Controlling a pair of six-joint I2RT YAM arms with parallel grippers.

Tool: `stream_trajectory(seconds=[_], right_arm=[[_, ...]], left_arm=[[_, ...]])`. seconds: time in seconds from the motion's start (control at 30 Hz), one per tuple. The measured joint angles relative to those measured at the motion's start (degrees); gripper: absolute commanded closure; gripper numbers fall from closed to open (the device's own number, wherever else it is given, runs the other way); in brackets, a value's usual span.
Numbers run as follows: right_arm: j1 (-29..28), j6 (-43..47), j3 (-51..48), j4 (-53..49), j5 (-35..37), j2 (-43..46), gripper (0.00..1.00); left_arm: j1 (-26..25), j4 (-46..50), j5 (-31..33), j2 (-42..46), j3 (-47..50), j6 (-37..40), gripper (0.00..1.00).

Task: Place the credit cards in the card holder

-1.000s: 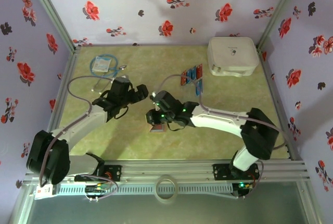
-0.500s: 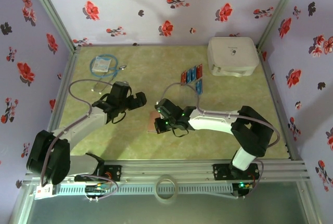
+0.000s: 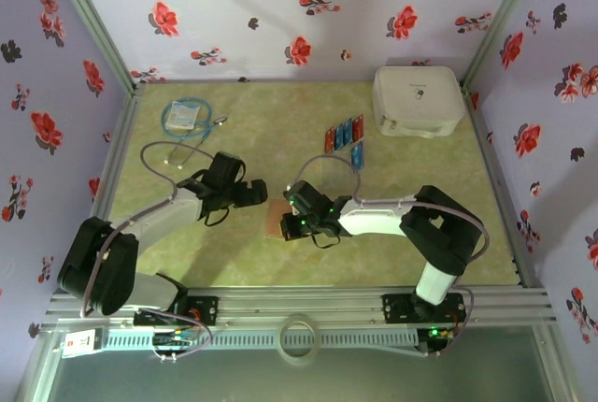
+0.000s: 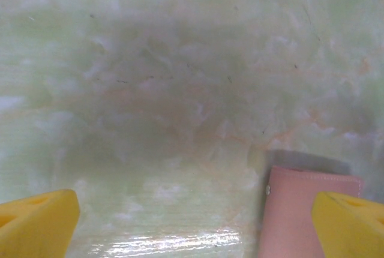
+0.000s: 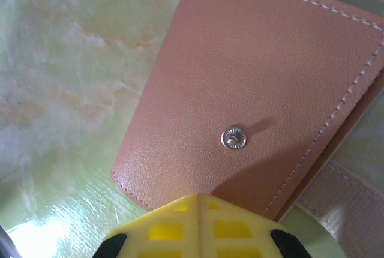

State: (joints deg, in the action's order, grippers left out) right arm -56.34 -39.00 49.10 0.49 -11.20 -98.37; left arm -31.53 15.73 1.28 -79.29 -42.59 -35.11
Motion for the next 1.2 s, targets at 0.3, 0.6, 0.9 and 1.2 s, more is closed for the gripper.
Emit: stream_trajectory(seconds=[0.3, 0.6, 0.9, 1.2], right_arm=[[0.11, -0.48, -0.59, 1.49, -0.26, -0.02, 1.0], [0.11, -0.61, -0.59, 1.86, -0.26, 0.0, 1.0], [1.7, -0.66, -1.68, 1.42, -1.05, 2.4, 0.92], [7.06, -0.57, -1.25, -7.8, 2.71, 15.26, 0.68]], left_arm=[[-5.16, -1.4, 0.0, -4.35, -0.07, 1.75, 0.0], [-6.47, -4.13, 0.2, -7.26, -0.04, 1.97, 0.0], [-6.93, -5.81, 2.14, -9.14, 0.52, 2.25, 0.0], [-8.7, -8.04, 6.56, -7.93, 2.71, -0.35, 0.0]])
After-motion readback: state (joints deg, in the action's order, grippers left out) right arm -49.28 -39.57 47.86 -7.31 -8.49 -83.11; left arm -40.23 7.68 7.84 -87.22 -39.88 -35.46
